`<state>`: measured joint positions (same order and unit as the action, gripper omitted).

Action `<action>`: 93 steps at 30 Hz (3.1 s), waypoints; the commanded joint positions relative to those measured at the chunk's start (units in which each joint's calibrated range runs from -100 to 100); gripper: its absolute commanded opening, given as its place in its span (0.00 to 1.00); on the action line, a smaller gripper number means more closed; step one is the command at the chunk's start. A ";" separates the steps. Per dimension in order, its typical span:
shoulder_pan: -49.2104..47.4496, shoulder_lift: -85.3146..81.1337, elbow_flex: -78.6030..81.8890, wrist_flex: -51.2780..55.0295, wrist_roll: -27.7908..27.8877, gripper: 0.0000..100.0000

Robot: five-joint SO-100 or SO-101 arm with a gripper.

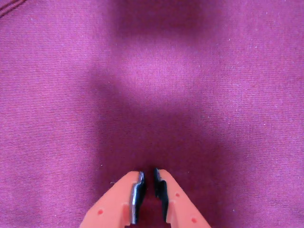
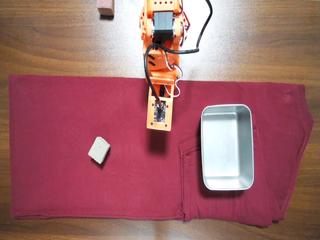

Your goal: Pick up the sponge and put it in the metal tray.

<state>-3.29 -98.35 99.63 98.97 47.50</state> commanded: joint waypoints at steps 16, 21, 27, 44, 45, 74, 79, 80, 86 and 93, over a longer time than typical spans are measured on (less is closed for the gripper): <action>-0.45 -0.05 0.37 1.03 -0.05 0.04; -0.45 -0.05 0.37 1.03 -0.05 0.04; -0.45 -0.05 0.37 1.03 -0.05 0.04; 3.39 22.41 -13.10 -18.42 0.78 0.04; 4.92 31.02 -21.02 -22.76 0.44 0.06; 47.63 114.02 -103.77 -14.83 4.15 0.45; 46.38 115.79 -103.32 -15.10 3.57 0.40; 46.38 116.15 -103.32 -15.10 3.66 0.39; 44.36 117.21 -103.14 -14.92 2.93 0.36; 43.41 118.28 -103.14 -16.03 1.56 0.00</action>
<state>39.78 20.40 -2.03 83.57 49.50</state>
